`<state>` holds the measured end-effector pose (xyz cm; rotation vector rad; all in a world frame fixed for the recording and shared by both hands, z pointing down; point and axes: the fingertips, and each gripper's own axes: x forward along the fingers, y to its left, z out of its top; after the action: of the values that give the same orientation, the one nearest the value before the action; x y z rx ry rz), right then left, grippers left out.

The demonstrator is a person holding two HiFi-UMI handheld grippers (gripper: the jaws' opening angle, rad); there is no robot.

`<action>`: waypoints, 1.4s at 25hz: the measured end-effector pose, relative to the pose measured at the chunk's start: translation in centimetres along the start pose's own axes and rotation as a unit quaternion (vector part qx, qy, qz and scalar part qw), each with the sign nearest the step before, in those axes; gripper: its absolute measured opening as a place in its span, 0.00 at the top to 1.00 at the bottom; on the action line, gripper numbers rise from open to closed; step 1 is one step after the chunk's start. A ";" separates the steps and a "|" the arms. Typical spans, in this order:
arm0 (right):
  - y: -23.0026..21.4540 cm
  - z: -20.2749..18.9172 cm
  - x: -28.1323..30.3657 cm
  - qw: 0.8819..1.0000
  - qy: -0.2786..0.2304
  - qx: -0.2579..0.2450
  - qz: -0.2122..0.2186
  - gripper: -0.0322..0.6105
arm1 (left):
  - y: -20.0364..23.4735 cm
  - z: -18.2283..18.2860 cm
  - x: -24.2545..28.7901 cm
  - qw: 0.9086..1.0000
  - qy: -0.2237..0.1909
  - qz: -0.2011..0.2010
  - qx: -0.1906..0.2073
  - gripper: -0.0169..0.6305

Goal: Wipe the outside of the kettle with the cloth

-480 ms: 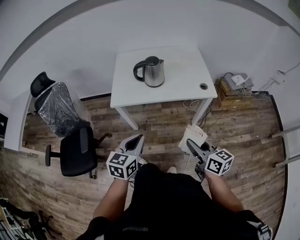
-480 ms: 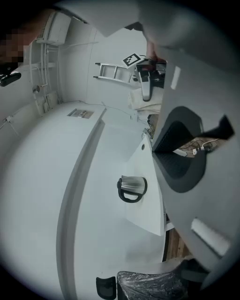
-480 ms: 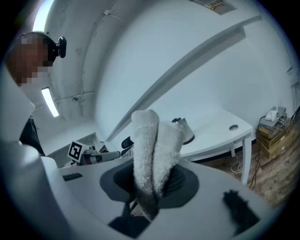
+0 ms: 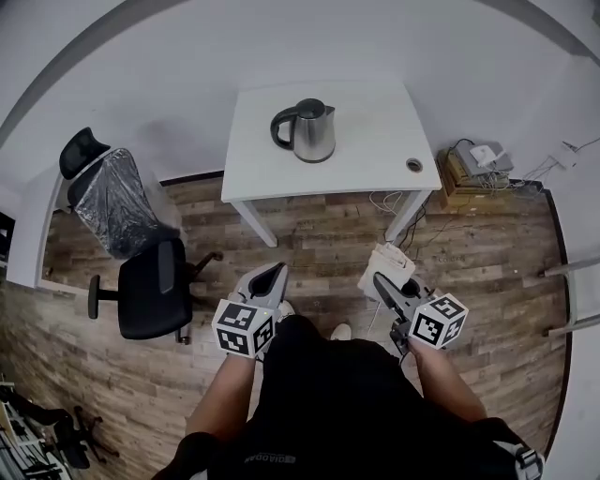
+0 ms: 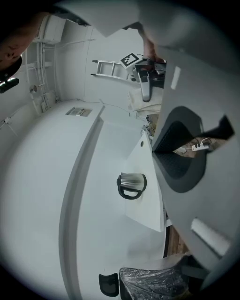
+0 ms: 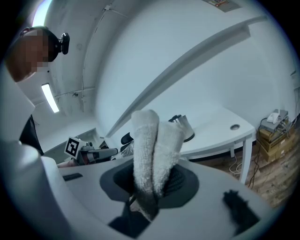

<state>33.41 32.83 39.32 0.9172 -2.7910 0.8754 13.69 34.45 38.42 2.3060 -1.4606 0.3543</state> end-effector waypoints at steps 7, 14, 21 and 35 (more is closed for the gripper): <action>-0.6 0.5 2.5 0.999 0.022 -0.042 -0.002 0.80 | 1.8 -0.6 0.4 1.000 0.006 0.013 -0.004 0.97; -1.8 1.8 5.7 0.997 0.032 -0.068 -0.011 0.80 | 5.1 -0.6 3.4 0.999 0.000 0.014 -0.029 0.97; -3.4 3.7 10.2 0.993 0.067 -0.093 -0.015 0.80 | 8.9 1.0 8.7 1.000 0.004 -0.007 -0.023 0.97; -7.7 7.1 22.2 0.961 0.157 -0.216 -0.076 0.80 | 17.3 3.4 16.6 0.998 0.037 -0.050 0.016 0.97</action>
<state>20.28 12.32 42.56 0.8192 -2.4502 0.3276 5.14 12.86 45.40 2.3549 -1.3081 0.4321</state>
